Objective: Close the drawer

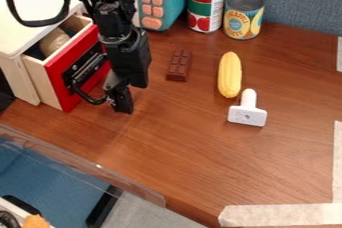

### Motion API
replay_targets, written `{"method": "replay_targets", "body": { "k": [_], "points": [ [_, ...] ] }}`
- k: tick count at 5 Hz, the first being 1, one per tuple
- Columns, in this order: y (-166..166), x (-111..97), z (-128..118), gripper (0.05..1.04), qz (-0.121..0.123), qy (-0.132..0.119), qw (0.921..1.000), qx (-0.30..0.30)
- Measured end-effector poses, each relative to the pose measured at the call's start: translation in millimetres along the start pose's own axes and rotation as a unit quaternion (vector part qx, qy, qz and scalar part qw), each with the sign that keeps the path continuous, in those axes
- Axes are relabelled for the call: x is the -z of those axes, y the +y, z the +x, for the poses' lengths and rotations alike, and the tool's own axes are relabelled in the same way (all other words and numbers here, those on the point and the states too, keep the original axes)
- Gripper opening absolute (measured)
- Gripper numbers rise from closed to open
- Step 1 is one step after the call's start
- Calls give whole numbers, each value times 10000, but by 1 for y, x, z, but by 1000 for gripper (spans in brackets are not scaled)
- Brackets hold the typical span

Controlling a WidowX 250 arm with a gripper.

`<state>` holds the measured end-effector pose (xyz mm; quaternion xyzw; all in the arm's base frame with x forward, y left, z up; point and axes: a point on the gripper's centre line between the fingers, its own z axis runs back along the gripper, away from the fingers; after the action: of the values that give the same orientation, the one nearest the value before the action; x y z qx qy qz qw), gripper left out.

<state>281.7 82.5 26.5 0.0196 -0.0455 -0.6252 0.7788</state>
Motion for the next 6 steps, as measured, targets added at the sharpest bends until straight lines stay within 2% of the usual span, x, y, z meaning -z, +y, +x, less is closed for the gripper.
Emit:
{"method": "replay_targets", "body": {
  "k": [2, 3, 5, 6],
  "points": [
    [6, -7, -29, 999, 50, 54, 9991, -417],
    [5, -5, -40, 999, -7, 47, 9986, -535],
    [-1, -5, -47, 999, -275, 214, 9975, -616],
    [3, -2, -38, 999, -190, 45, 9983, -554]
  ]
}}
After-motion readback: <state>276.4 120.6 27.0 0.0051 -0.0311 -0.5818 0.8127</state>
